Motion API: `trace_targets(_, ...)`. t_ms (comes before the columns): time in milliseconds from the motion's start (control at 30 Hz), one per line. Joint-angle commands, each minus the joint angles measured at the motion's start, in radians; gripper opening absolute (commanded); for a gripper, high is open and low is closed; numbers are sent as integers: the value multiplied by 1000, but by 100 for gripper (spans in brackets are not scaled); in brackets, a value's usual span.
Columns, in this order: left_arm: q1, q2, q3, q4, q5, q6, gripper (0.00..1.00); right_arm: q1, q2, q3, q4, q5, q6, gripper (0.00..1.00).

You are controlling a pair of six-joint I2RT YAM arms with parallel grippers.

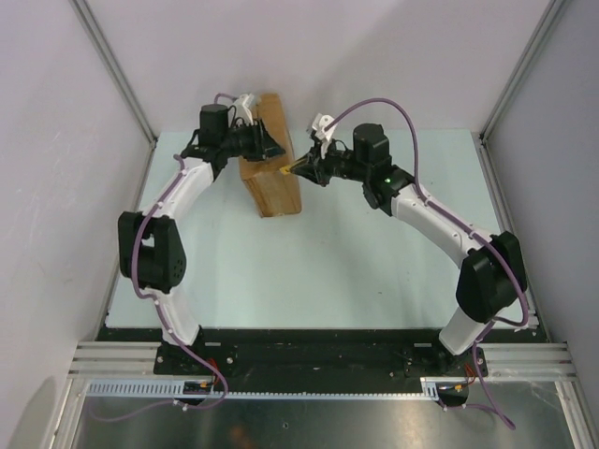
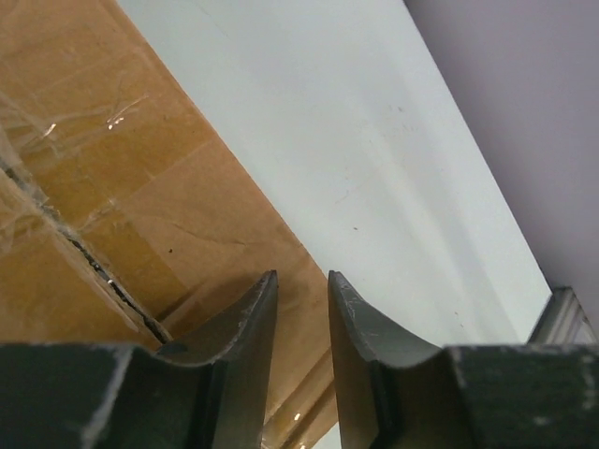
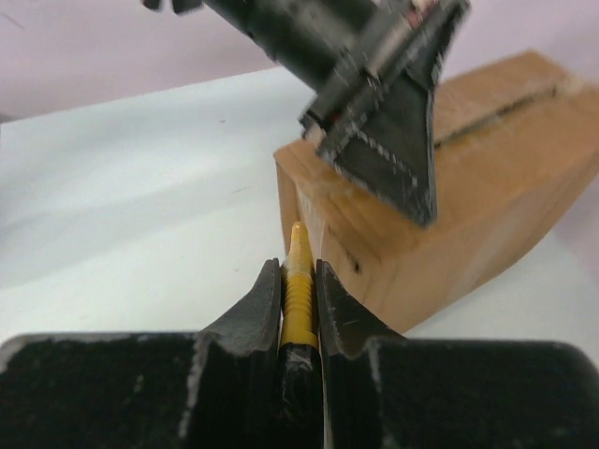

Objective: Unpack the express box
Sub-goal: Cut the express box at the center of the board.

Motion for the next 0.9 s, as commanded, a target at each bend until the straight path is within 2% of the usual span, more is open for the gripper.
trace_targets(0, 1, 122, 18, -71, 78, 40, 34, 26, 32, 94, 32, 0, -249, 0)
trace_targets(100, 0, 164, 44, -69, 106, 30, 32, 41, 53, 114, -22, 8, -354, 0)
trace_targets(233, 1, 187, 58, -69, 114, 49, 29, 118, 64, 80, 7, 138, -576, 0)
trace_targets(433, 15, 211, 38, -71, 175, 75, 23, 115, 58, 61, -5, 137, -634, 0)
trace_targets(867, 23, 223, 10, -75, 168, 115, 22, 144, 18, -20, -24, 169, -874, 0)
